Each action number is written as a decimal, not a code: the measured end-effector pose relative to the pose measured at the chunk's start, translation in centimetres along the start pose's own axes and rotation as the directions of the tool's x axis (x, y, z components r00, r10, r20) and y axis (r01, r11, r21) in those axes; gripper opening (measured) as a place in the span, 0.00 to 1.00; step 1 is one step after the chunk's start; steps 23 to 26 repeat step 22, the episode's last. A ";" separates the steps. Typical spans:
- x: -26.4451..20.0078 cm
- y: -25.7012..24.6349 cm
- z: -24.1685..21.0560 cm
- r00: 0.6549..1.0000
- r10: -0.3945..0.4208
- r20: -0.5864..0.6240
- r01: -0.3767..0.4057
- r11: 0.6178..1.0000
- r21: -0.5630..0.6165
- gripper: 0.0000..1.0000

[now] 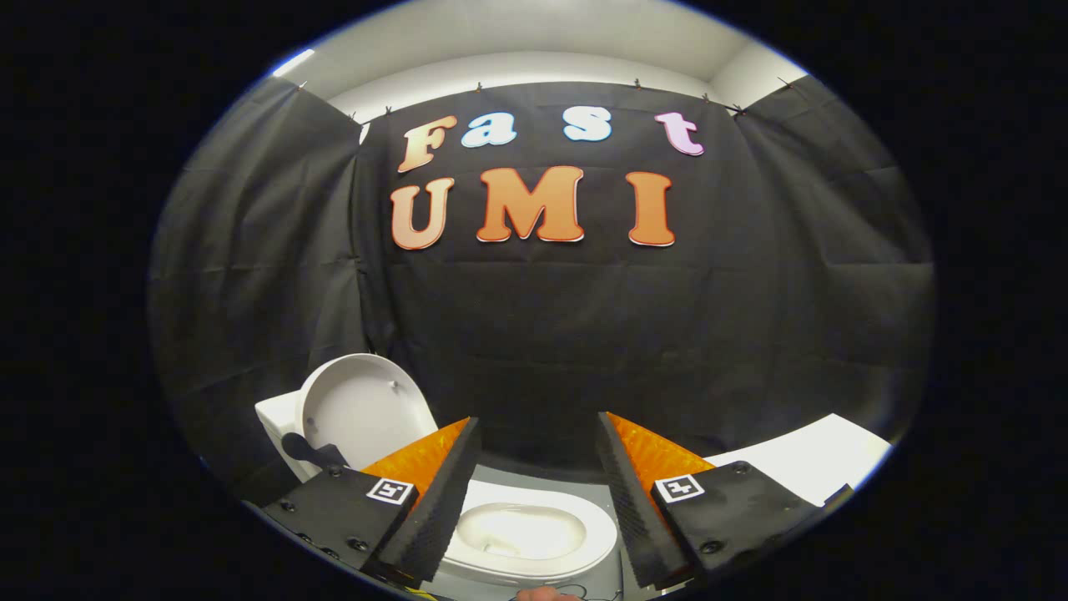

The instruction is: Open the toilet lid.

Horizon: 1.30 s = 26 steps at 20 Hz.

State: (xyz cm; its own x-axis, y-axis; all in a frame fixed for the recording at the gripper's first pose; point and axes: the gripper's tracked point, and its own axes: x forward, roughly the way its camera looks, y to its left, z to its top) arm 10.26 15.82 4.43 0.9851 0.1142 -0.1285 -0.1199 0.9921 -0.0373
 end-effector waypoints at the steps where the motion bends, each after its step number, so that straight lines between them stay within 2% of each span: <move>1: -0.4 -1.9 -0.5 1.000 -0.026 0.007 0.026 1.000 -0.010 0.90; 5: -2.8 -8.8 -2.4 0.990 -0.137 0.024 0.138 0.990 -0.044 0.90; 9: -4.9 -12.8 -5.5 0.981 -0.193 -0.019 0.193 0.981 -0.014 0.90; 14: -6.4 -14.3 -8.2 0.981 -0.188 -0.047 0.189 0.982 0.004 0.90; 18: -7.4 -16.5 -8.8 0.966 -0.257 -0.008 0.257 0.966 0.017 0.90; 22: -7.8 -18.8 -10.1 0.944 -0.329 -0.021 0.330 0.943 0.048 0.90; 26: -7.8 -18.8 -10.1 0.944 -0.329 -0.021 0.330 0.943 0.048 0.90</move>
